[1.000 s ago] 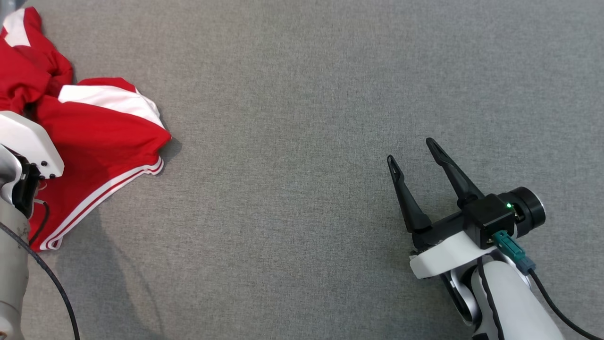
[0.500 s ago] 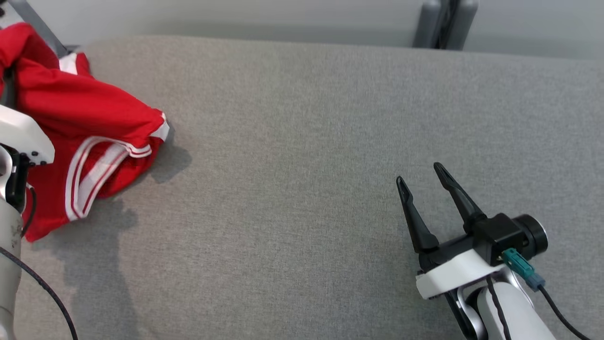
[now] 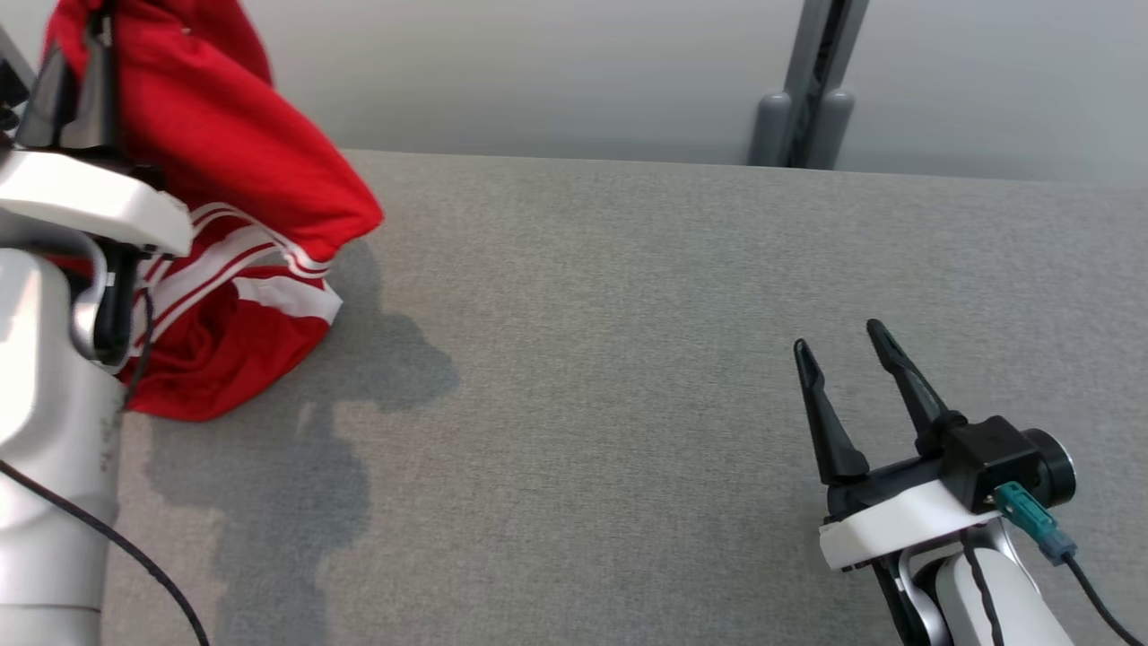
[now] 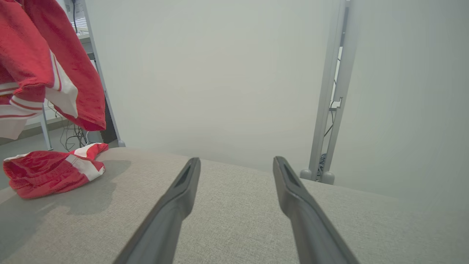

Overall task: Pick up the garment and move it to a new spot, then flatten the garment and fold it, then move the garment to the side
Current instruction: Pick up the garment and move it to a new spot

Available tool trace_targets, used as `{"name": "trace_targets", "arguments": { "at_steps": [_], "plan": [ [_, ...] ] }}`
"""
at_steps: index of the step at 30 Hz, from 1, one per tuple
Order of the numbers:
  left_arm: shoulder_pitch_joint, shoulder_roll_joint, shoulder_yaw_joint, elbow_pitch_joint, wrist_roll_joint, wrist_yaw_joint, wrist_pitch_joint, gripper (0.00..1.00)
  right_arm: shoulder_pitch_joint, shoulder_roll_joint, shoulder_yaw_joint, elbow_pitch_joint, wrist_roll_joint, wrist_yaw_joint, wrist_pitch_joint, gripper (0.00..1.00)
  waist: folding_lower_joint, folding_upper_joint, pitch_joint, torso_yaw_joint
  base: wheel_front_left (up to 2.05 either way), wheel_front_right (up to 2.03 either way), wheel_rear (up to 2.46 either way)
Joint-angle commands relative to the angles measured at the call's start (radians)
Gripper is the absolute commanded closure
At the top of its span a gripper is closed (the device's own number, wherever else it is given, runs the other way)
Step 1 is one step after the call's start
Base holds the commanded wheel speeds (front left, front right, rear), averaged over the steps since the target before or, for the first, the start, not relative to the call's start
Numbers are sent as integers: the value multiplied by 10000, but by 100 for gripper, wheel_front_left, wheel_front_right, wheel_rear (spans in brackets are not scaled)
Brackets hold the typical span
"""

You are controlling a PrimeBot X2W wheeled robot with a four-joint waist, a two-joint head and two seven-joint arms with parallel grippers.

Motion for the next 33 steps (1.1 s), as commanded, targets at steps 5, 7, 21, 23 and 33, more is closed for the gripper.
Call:
{"name": "trace_targets", "arguments": {
  "at_steps": [5, 7, 21, 23, 33],
  "plan": [
    [765, -640, -472, -1799, -115, 114, 505, 100, -76, -73, -469, -128, -88, 1, -22, 0, 0, 0, -56, -681, 0, 0, 0],
    [888, -754, -570, -2130, -138, 143, 625, 100, -97, -76, -554, -153, -115, 1, -22, 0, 0, 0, -33, -819, 0, 0, 0],
    [1049, -2254, -3125, -3150, 1192, 835, 1091, 100, -544, -58, -1579, -591, 110, 1, -22, 0, 0, 0, 1273, -4125, 0, 0, 0],
    [988, -2319, -3403, -2577, 1451, 966, 872, 100, -582, -58, -1606, -597, 243, 1, -20, 0, 0, 0, 1407, -4518, 0, 0, 0],
    [543, -2476, -4484, 1169, 2290, 1460, 84, 0, -601, -61, -1480, -548, 763, 1, -22, 0, 0, 0, 1788, -5776, 0, 0, 0]
  ]
}}
